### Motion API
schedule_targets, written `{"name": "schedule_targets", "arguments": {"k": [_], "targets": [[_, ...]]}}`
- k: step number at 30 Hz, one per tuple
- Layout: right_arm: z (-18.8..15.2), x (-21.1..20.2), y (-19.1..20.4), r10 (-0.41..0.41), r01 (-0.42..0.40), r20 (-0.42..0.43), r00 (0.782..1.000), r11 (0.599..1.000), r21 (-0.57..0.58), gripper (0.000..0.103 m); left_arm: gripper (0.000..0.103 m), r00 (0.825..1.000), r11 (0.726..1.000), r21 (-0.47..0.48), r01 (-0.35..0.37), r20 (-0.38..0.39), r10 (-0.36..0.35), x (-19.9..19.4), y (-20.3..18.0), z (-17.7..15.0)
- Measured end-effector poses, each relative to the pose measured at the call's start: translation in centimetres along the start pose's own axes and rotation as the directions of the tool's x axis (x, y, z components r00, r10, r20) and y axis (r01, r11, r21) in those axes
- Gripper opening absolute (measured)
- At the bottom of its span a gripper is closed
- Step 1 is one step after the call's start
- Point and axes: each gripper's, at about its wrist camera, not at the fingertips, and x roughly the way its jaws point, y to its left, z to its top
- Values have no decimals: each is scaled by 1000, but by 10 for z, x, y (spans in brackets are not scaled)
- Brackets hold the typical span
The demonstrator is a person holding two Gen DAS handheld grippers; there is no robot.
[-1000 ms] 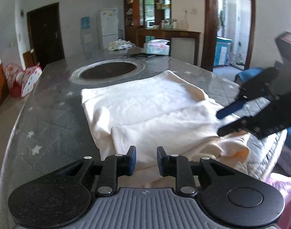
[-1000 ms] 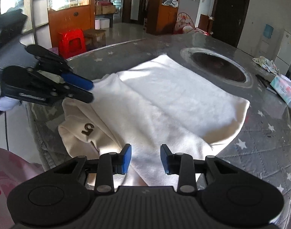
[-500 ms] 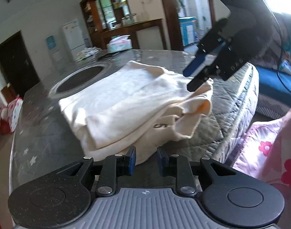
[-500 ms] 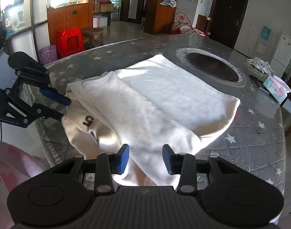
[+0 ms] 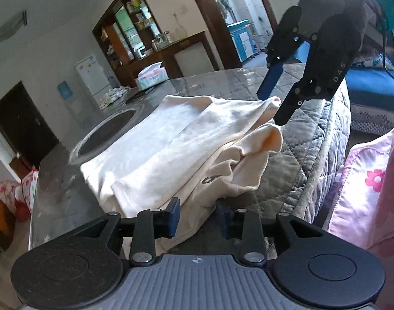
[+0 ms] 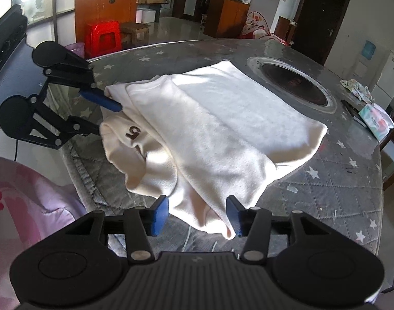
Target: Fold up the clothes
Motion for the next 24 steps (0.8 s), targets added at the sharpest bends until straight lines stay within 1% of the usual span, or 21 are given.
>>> {"name": "schedule_targets", "arguments": {"k": [1, 2, 3, 4, 6, 10, 12, 13, 16, 18, 19, 20, 21, 23, 24], "targets": [[0, -1, 2, -3, 3, 0, 1000, 1000, -15, 51, 33, 1000, 1000, -17, 4, 8, -4, 0, 3, 2], [-1, -2, 5, -7, 7, 3, 1000, 999, -33, 52, 27, 1000, 999, -34, 7, 15, -7, 0, 6, 3], [-2, -3, 7, -8, 8, 7, 1000, 998, -57, 53, 15, 1000, 999, -51, 11, 23, -10, 1, 9, 5], [-2, -4, 10, -9, 9, 11, 1000, 997, -81, 56, 13, 999, 998, -69, 15, 31, -13, 1, 12, 7], [-4, -5, 16, -6, 9, 21, 1000, 992, -126, 58, 11, 999, 994, -102, 24, 47, -19, 1, 18, 10], [-4, -3, 25, -1, 11, 53, 999, 983, -183, 60, 11, 997, 983, -178, 43, 76, -30, 3, 32, 17], [-3, 1, 25, -1, 15, 75, 997, 983, -183, 60, 11, 996, 971, -233, 54, 83, -35, 6, 43, 23], [-2, 4, 25, 0, 14, 83, 997, 984, -178, 60, 11, 995, 961, -270, 69, 84, -48, 9, 50, 26], [3, 15, 22, 5, 13, 117, 993, 988, -155, 58, 11, 993, 938, -332, 95, 99, -66, 14, 64, 32], [6, 24, 19, -2, 18, 124, 992, 991, -132, 52, 11, 993, 938, -335, 94, 103, -63, 17, 68, 35], [7, 28, 17, -2, 17, 124, 992, 993, -118, 45, 11, 993, 941, -327, 89, 99, -59, 18, 67, 34], [9, 32, 14, 9, 3, 118, 993, 995, -100, 34, 13, 994, 944, -318, 83, 94, -56, 19, 66, 33], [11, 34, 11, 22, -12, 114, 993, 997, -80, 29, 16, 995, 948, -309, 78, 89, -52, 20, 65, 32], [15, 35, 3, 46, -42, 109, 993, 998, -35, 20, 17, 996, 958, -281, 60, 78, -40, 18, 60, 26], [17, 34, -1, 62, -61, 108, 992, 998, -13, 17, 19, 997, 963, -266, 51, 72, -33, 17, 58, 22]]}}
